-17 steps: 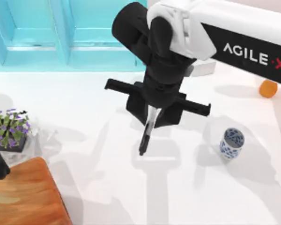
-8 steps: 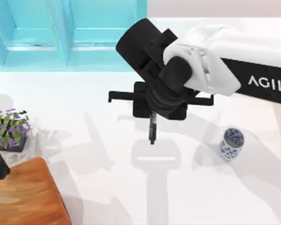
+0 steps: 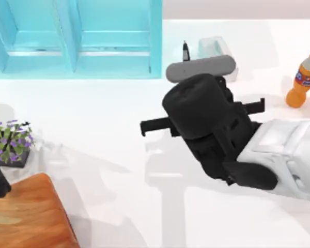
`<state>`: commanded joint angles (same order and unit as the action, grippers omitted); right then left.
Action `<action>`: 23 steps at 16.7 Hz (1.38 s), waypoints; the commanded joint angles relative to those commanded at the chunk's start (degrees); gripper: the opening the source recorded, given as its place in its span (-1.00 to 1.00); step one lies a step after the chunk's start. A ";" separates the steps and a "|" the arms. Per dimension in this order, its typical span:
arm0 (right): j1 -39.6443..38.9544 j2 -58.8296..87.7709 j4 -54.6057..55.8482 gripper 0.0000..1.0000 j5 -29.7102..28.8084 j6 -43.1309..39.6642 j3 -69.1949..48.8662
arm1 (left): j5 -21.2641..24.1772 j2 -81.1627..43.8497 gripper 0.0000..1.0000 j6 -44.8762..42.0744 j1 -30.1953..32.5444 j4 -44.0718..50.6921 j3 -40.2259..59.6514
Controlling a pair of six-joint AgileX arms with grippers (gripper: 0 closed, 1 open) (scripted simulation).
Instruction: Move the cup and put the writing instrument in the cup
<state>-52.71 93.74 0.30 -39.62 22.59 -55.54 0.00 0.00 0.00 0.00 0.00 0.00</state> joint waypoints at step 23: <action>-6.50 -19.65 56.51 -1.00 -28.02 -24.64 35.79 | 0.00 0.00 1.00 0.00 0.00 0.00 0.00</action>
<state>-59.21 74.09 56.81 -67.64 -2.05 -19.76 0.00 0.00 0.00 0.00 0.00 0.00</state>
